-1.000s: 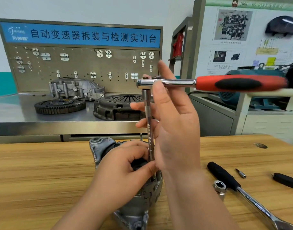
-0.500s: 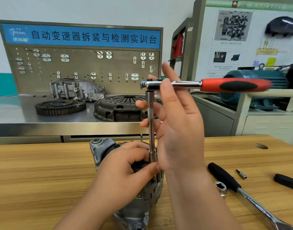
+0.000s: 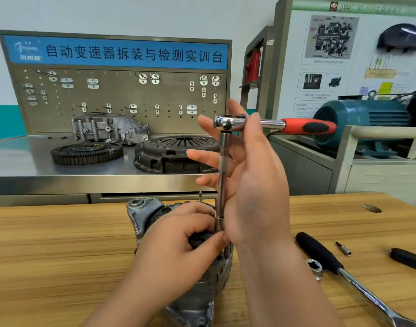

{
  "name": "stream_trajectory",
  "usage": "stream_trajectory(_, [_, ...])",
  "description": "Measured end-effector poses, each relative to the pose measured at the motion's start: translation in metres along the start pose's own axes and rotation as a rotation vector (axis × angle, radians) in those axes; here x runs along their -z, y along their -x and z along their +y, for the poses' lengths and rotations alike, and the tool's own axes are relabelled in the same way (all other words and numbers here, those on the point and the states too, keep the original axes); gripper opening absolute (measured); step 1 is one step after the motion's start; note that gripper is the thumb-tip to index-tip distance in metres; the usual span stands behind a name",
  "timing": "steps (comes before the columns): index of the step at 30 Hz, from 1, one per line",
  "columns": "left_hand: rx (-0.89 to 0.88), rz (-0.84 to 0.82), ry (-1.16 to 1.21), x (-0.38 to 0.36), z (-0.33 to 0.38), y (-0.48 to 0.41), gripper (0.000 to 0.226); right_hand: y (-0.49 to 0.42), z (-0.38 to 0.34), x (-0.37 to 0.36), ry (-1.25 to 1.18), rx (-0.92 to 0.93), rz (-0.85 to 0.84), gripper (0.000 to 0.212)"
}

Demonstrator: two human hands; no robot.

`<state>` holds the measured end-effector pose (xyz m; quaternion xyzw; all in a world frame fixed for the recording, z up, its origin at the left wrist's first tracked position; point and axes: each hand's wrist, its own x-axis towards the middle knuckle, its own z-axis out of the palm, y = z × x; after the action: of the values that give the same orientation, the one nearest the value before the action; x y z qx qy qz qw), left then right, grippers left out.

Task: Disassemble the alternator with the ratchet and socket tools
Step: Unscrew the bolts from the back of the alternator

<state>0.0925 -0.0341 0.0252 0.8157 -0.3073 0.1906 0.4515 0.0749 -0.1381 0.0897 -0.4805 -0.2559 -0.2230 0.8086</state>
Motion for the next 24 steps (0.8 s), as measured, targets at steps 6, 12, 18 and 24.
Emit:
stream_trajectory(6, [0.011,0.021,-0.052,0.0014,0.0010,-0.0002,0.029,-0.0004,-0.0002,-0.0036,0.219,0.238,-0.034,0.028])
stream_trajectory(12, [-0.015,0.022,-0.053,0.0019,0.0014,0.0007,0.036,-0.0005,-0.0009,0.0005,-0.030,0.030,-0.027,0.031])
stream_trajectory(18, [0.001,-0.021,0.019,0.0032,0.0007,-0.0004,0.037,-0.0006,-0.0011,-0.0003,0.008,-0.028,-0.043,0.033])
stream_trajectory(24, [0.001,-0.001,-0.007,0.0022,0.0000,-0.0013,0.045,0.0007,-0.0024,-0.0010,0.097,0.155,-0.031,0.026])
